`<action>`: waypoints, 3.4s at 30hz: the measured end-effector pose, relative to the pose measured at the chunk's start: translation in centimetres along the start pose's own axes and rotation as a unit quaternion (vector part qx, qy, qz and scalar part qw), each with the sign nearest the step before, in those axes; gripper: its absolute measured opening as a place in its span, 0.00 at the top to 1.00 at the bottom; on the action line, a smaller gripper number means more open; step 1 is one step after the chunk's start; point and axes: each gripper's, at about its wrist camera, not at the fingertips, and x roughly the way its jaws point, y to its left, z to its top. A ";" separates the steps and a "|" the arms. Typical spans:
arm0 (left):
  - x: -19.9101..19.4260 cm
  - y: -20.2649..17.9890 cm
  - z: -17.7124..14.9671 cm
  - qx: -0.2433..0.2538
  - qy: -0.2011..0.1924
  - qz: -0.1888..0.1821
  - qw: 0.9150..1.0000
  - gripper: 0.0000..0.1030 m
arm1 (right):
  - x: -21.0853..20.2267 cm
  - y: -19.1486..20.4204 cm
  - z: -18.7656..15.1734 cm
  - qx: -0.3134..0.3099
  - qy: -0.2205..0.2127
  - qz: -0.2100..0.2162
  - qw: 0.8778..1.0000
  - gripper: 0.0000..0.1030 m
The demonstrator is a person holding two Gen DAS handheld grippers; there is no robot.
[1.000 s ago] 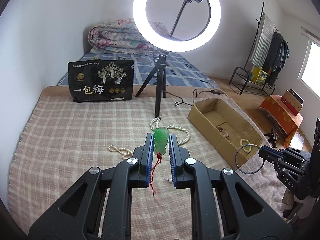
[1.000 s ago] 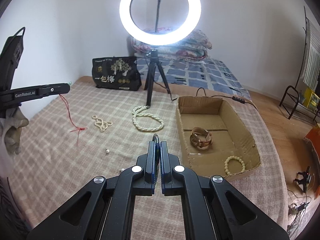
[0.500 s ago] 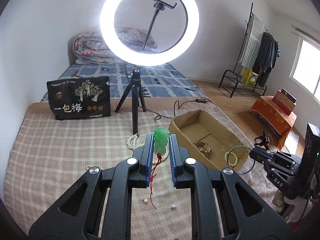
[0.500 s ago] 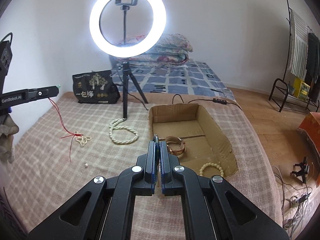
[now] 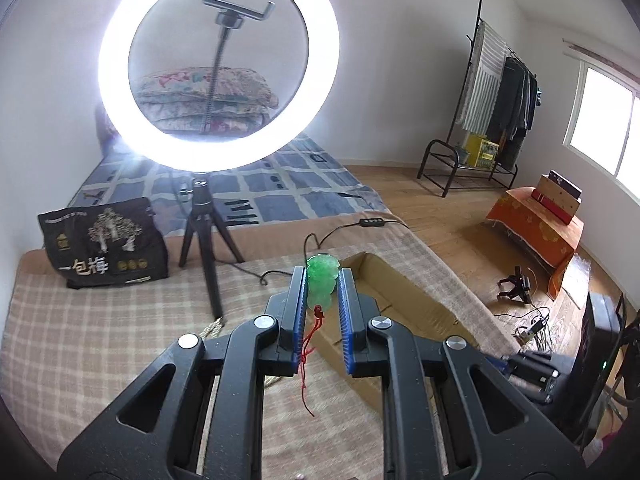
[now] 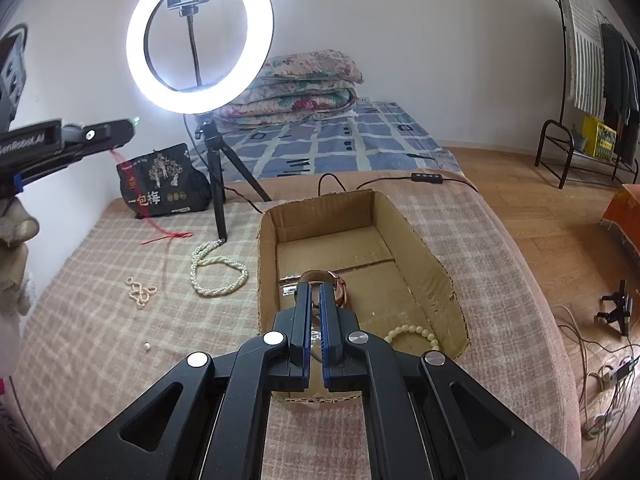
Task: Organize jewelry
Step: 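Carry pendant and bangle into cardboard box and open both tools, then withdraw both tools from box and move left tool toward pearl earrings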
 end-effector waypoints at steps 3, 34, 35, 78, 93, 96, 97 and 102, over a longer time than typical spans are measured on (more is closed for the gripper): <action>2.1 -1.2 0.5 0.001 0.006 -0.014 1.000 0.87 | 0.6 -0.2 -0.2 0.006 0.010 0.005 1.000 0.98; 11.5 -4.2 0.2 0.013 0.076 -0.013 0.997 0.63 | 0.7 -0.6 -0.1 0.021 0.025 -0.002 0.999 0.63; 11.2 -4.3 0.2 0.016 0.074 -0.011 0.997 0.63 | 0.6 -0.6 0.0 0.021 0.023 -0.004 1.000 0.62; -7.0 10.9 -9.3 -0.034 0.078 0.088 0.993 0.63 | -1.3 6.4 -0.9 -0.011 0.019 0.029 0.999 0.21; -4.7 11.2 -14.6 -0.051 0.126 0.069 0.988 0.63 | 0.5 9.0 -3.7 -0.036 0.052 0.066 0.996 0.21; -4.1 11.0 -15.2 -0.048 0.134 0.065 0.988 0.63 | 1.3 9.6 -4.3 -0.049 0.063 0.071 0.994 0.21; -3.9 10.9 -15.4 -0.046 0.137 0.064 0.988 0.63 | 1.5 9.7 -4.5 -0.053 0.067 0.076 0.994 0.22; -2.8 10.4 -16.3 -0.040 0.148 0.057 0.987 0.63 | 2.3 10.8 -5.4 -0.080 0.080 0.093 0.989 0.29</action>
